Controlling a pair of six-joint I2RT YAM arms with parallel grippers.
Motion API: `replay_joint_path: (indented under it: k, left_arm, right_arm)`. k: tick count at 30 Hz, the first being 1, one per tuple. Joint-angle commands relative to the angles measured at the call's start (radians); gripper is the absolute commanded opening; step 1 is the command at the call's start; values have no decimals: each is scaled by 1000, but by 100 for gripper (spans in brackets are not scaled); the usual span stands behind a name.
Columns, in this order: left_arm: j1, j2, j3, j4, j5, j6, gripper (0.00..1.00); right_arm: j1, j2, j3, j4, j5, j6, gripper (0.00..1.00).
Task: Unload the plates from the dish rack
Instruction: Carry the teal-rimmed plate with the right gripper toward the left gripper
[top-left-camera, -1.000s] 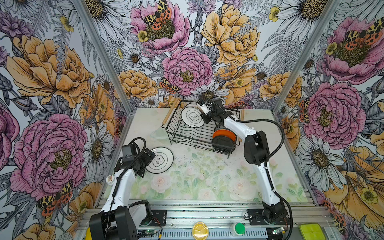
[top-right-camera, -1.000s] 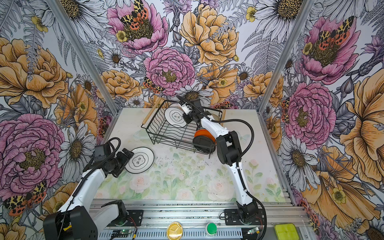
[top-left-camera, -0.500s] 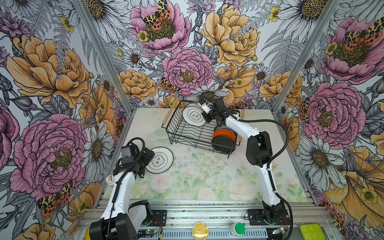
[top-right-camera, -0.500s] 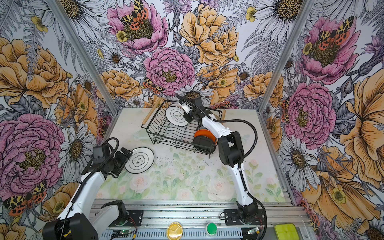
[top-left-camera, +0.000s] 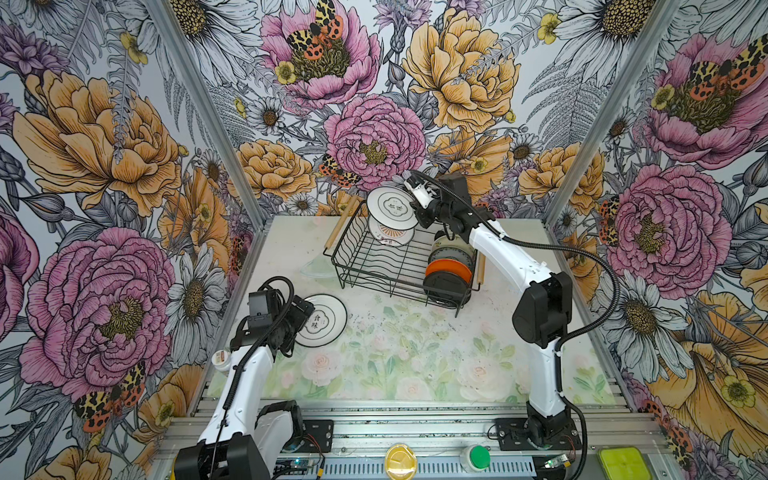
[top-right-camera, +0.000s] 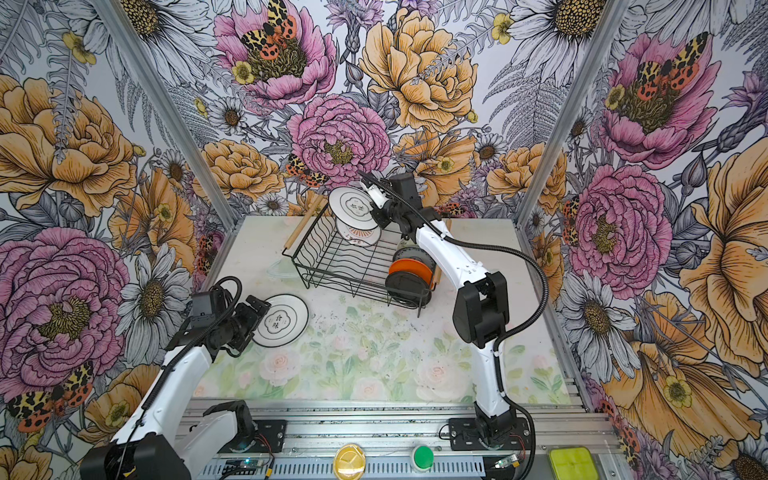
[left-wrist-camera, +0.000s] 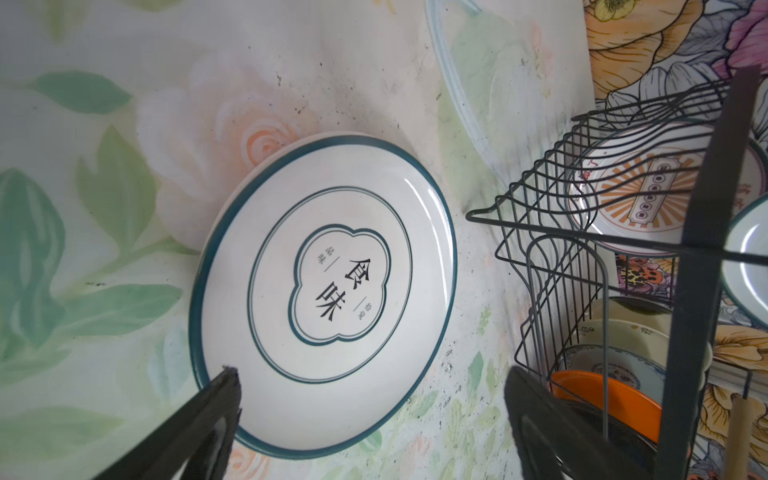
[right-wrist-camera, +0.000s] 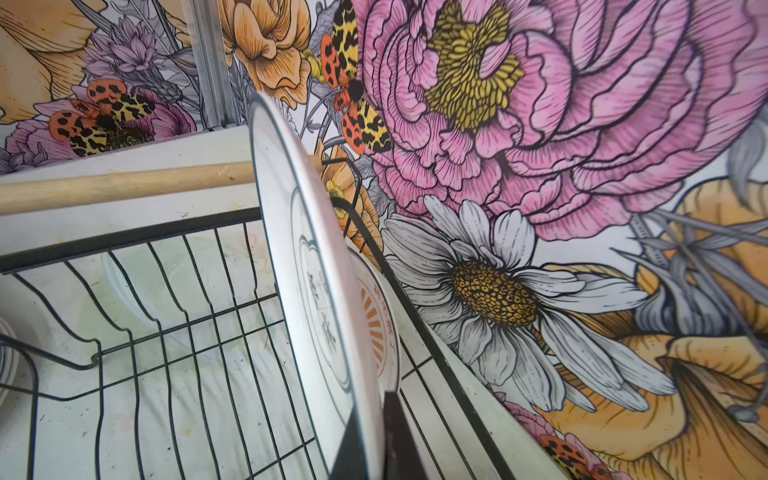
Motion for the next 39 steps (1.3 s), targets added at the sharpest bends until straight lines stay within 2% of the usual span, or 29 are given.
replay_joint_path:
  k: [1, 4, 9, 17, 24, 31, 36, 39]
  left_arm:
    - [-76, -10, 74, -34, -57, 66, 99]
    - [-152, 3, 110, -50, -85, 87, 99]
    - [-233, 27, 129, -51, -65, 107, 99]
    - [-315, -39, 92, -44, -73, 93, 99]
    - [-390, -127, 35, -20, -115, 64, 99]
    - [-461, -169, -45, 85, -120, 16, 99]
    - [-525, -186, -83, 158, -152, -8, 99]
    - [-555, -185, -107, 208, -150, -20, 99]
  right_arm:
    - [19, -130, -41, 49, 21, -3, 0]
    - [32, -234, -123, 70, 42, -1, 0]
    - [58, -436, -303, 92, 97, 7, 0]
    - [98, -834, -725, 147, 211, 112, 0]
    - [106, -1202, -1087, 133, 242, 338, 0]
    - [111, -1527, -1380, 72, 108, 613, 0]
    - [118, -1626, -1470, 29, 31, 780, 0]
    - [119, -1588, -1487, 8, -7, 924, 0]
